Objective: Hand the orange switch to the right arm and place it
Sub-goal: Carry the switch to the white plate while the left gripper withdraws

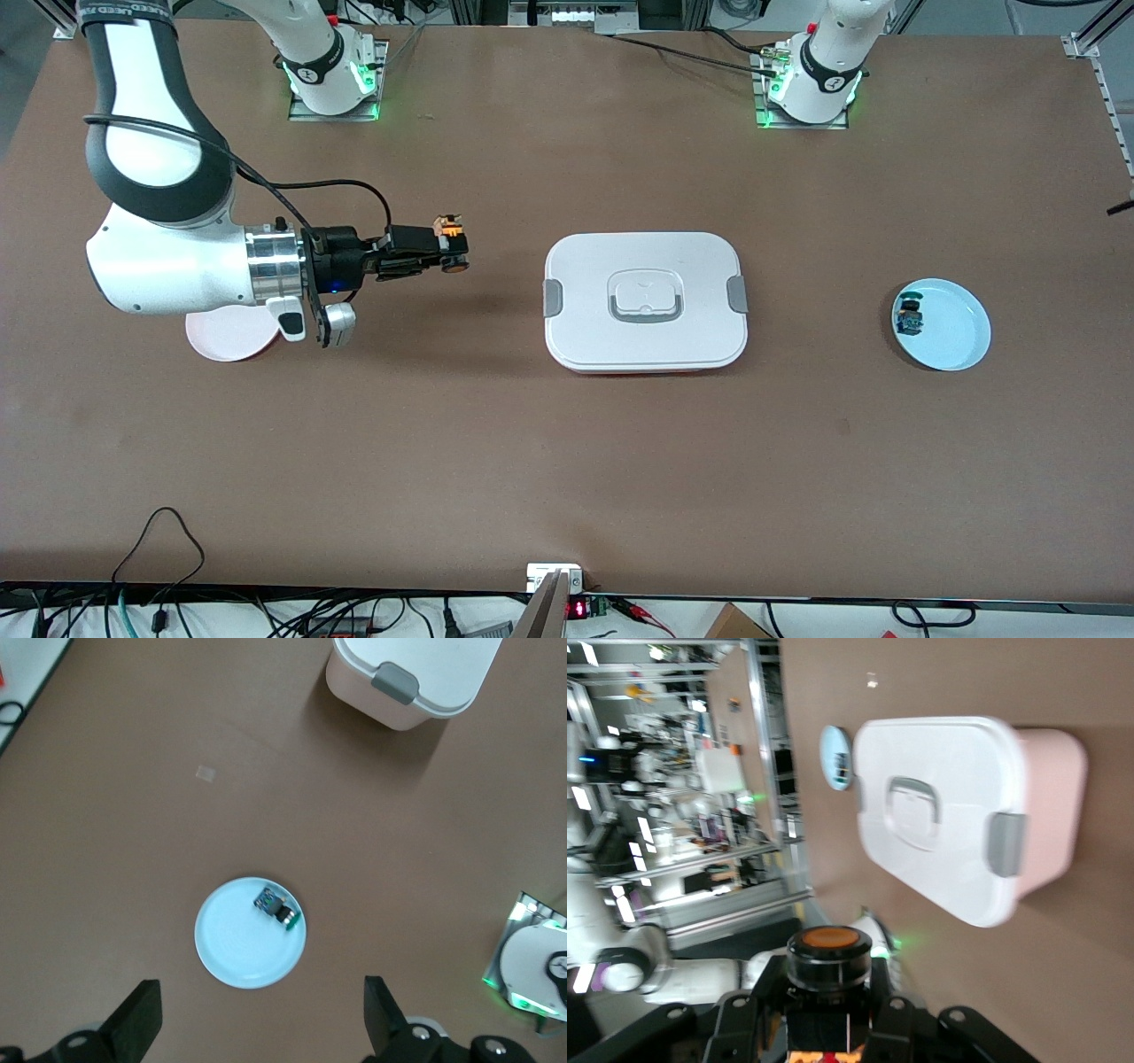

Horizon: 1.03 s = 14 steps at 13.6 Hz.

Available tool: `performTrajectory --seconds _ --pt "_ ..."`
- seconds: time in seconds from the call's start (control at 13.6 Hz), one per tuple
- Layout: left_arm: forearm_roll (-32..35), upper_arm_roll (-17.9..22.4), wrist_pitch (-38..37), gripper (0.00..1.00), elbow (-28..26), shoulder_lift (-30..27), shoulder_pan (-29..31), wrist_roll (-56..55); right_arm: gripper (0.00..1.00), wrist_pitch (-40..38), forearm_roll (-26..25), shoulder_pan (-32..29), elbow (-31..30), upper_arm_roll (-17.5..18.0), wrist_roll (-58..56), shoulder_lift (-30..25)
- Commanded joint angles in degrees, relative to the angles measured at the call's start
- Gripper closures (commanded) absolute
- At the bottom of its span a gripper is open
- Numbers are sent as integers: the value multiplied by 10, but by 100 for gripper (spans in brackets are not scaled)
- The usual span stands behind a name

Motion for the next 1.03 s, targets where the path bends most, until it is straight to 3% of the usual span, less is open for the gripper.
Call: performTrajectory --seconds 0.0,0.37,0.66,0.96 --pt "24 0 -43 0 -12 -51 -31 -92 98 -17 -112 -20 -22 1 -28 -19" --pt "25 0 -69 0 -23 -77 -70 -231 98 -22 -298 -69 -66 0 -190 -26" --pt "25 0 -67 0 -23 -77 -82 -242 98 -9 -467 -103 -71 0 -303 -24" --pt "25 0 -60 0 -23 -73 -93 -241 98 67 -618 -107 -98 1 -409 -27"
